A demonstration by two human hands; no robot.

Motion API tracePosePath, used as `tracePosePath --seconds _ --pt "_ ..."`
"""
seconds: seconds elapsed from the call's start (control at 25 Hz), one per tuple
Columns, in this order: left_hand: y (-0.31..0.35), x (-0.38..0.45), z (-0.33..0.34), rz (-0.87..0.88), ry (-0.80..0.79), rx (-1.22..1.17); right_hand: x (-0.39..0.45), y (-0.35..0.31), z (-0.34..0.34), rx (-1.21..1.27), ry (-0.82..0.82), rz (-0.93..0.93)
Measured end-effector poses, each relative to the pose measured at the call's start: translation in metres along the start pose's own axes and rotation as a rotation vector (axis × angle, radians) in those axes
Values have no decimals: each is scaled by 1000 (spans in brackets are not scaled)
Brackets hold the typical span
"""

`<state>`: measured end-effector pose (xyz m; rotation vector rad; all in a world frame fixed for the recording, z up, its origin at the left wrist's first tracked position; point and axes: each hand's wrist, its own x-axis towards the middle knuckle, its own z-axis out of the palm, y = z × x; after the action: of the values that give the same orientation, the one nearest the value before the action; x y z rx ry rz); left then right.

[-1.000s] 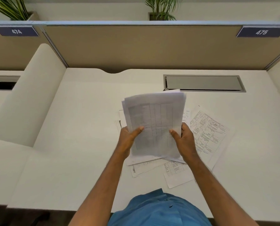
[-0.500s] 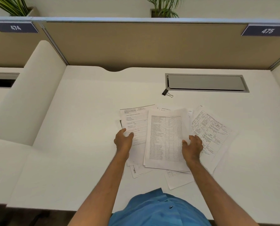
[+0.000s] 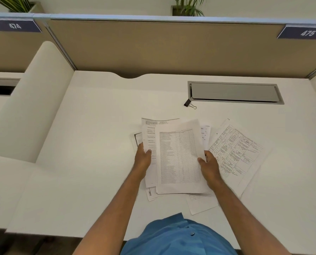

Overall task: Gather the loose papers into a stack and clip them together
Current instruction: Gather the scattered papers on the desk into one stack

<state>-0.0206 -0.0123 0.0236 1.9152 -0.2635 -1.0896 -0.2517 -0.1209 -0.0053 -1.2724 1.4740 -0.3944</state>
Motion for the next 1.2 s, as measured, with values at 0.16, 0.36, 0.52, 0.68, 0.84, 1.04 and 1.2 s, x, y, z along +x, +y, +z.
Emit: tracePosePath --seconds 0.16,0.36,0.52,0.68,0.84,1.04,1.2 --pt "-2 5 2 5 -91 152 -3 -9 1 41 -55 0" --pt "-6 11 7 -18 -202 256 -3 -13 6 96 -120 75" --pt "-5 9 9 -36 -160 232 1 -13 5 38 -182 59" --pt "4 0 12 -14 -43 151 -6 -24 2 77 -206 -5" --pt "14 -9 1 49 -77 -138 -18 -53 -7 230 -265 -31" --pt "39 -6 -13 213 -158 -445 -30 -89 -18 322 -184 -115" --pt "85 -23 -15 366 -162 -435 -45 -125 -22 318 -62 -281"
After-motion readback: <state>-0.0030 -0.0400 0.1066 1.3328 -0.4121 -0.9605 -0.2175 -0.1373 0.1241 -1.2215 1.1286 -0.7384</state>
